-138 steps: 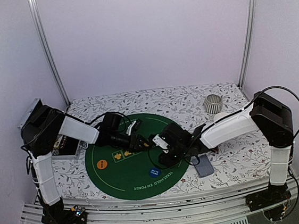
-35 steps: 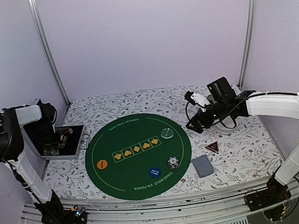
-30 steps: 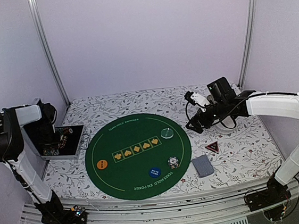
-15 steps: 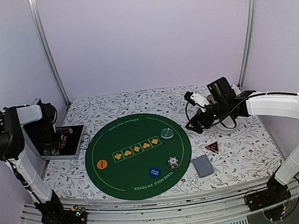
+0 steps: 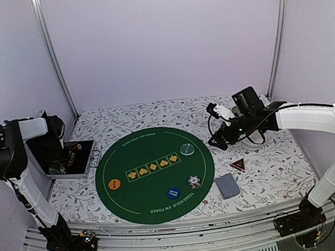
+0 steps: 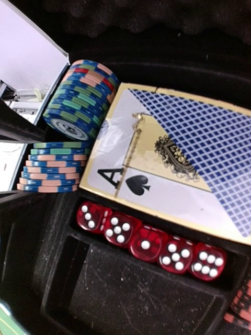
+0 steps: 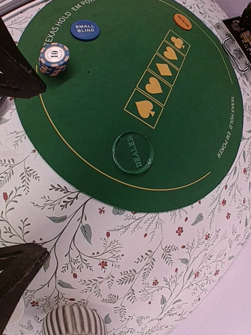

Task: Distribute texas hold em gaming equipment
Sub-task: Pick up the pile of poker chips from the chip case.

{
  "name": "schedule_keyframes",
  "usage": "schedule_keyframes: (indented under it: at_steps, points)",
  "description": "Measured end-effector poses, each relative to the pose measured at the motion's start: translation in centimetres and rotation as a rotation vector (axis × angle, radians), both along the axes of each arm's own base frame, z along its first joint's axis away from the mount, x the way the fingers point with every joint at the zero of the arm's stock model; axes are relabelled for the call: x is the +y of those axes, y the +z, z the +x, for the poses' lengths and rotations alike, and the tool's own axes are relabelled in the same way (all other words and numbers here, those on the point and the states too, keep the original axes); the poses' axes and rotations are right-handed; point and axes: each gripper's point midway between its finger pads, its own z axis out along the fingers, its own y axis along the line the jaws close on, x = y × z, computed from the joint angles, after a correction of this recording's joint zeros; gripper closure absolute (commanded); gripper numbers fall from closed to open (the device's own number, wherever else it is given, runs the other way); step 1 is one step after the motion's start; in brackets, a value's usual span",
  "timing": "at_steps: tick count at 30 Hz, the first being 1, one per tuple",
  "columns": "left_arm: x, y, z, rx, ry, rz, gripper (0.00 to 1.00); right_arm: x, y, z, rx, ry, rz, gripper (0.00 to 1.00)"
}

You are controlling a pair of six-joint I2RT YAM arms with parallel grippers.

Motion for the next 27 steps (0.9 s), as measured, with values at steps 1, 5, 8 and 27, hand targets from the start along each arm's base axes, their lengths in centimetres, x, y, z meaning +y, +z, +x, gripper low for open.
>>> schedule_keyframes:
  at_steps: [1, 5, 8, 27]
  points:
    - [0.00, -0.12, -0.03, 0.004, 0.000, 0.000, 0.67, 0.00, 0.00, 0.00, 0.000, 0.000, 0.000, 0.01]
    - [0.08, -0.58, -0.11, 0.017, 0.001, 0.000, 0.67, -0.02, -0.04, -0.03, 0.002, 0.000, -0.001, 0.01]
    - [0.34, -0.59, -0.18, 0.017, 0.010, -0.001, 0.68, -0.04, -0.09, -0.07, 0.004, 0.000, -0.003, 0.01]
    - [0.99, -0.75, -0.04, 0.018, 0.031, -0.039, 0.75, -0.09, 0.02, -0.12, 0.003, 0.000, -0.003, 0.01]
